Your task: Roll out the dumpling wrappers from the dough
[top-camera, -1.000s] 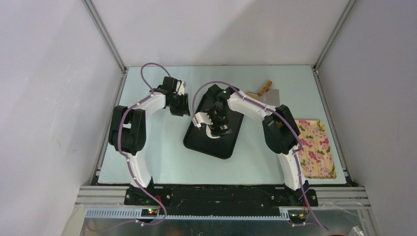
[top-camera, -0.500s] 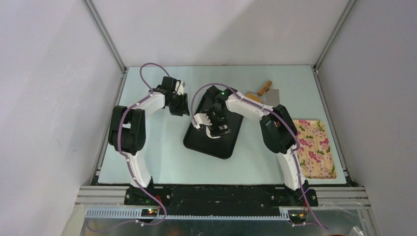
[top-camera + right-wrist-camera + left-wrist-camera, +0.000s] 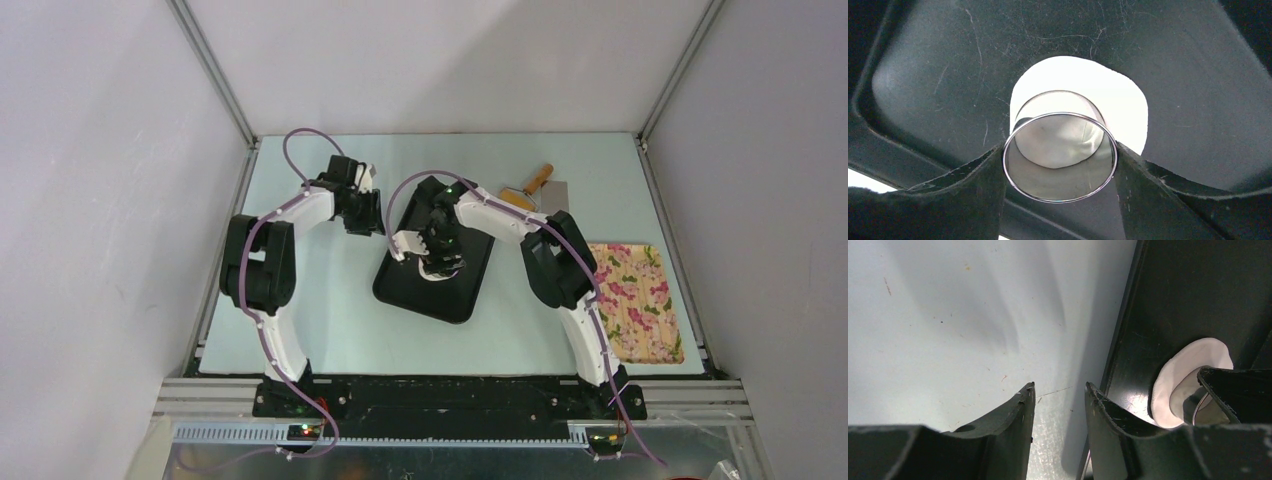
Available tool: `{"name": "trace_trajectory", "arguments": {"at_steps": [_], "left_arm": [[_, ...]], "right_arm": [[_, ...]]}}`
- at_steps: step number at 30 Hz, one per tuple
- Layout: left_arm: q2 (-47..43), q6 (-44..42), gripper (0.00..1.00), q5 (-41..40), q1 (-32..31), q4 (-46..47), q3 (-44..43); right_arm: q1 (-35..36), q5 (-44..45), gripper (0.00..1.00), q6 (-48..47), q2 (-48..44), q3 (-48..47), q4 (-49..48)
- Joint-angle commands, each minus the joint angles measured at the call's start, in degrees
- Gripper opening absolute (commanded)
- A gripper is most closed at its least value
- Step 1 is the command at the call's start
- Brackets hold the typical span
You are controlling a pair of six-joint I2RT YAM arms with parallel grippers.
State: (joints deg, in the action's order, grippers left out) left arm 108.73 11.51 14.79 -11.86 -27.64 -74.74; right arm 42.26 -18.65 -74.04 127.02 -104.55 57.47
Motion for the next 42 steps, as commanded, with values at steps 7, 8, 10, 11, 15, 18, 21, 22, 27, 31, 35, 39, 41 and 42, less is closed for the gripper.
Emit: {"name": "trace_trajectory", "arguments": {"at_steps": [7,8,10,11,15,18,21,22,27,31,35,39,41,42], "left_arm": [[-3.9,-0.8,0.46,1.1,1.0,0.2,0.4],[-4.0,-0.8,0.46,1.1,1.1,0.1,0.4],[-4.2,-0.7,0.46,1.2,1.3,0.2,0.5],[-4.2,-0.7,0.46,1.3,1.4,0.1,0.5],[-4.1,-0.5,0.46,1.6,1.6,0.1,0.5],[-4.0,-0.5,0.46,1.8,1.7,0.1,0.5],[-3.9,-0.3,0.46,1.9,1.7,0.2,0.5],[-4.0,-0.3,0.46,1.9,1.7,0.2,0.5],[-4.2,-0.3,0.46,2.0,1.7,0.2,0.6],[-4.4,-0.3,0.46,2.1,1.7,0.2,0.7],[-4.5,-0.3,0.46,2.5,1.7,0.2,0.7],[-4.5,-0.1,0.46,3.1,1.6,0.2,0.7],[-4.5,0.0,0.46,3.4,1.7,0.3,0.7],[-4.6,0.0,0.46,3.6,1.7,0.2,0.7]], "right_arm": [[1.0,2.4,0.45,7.5,-2.1,3.4,-5.2],[1.1,3.8,0.43,9.3,-2.6,4.8,-8.4],[1.7,5.4,0.37,11.6,-4.8,9.4,-13.2],[2.2,6.8,0.34,12.3,-6.3,12.7,-14.9],[4.2,12.2,0.28,15.5,-10.3,22.2,-24.7],[5.4,15.8,0.21,18.8,-11.2,25.4,-29.0],[5.9,18.2,0.19,21.4,-11.2,25.6,-29.7],[6.1,18.4,0.19,21.7,-11.1,25.6,-29.7],[6.2,14.3,0.19,24.0,-10.6,23.2,-23.4],[5.1,7.4,0.18,28.2,-7.7,14.0,-14.1],[2.4,1.4,0.18,32.0,-5.0,6.7,-7.3],[-0.5,-3.9,0.14,36.6,-3.5,0.3,-3.1],[-1.6,-5.3,0.11,38.1,-3.6,-1.7,-2.2],[-1.9,-6.4,0.10,38.6,-3.9,-2.0,-2.1]]}}
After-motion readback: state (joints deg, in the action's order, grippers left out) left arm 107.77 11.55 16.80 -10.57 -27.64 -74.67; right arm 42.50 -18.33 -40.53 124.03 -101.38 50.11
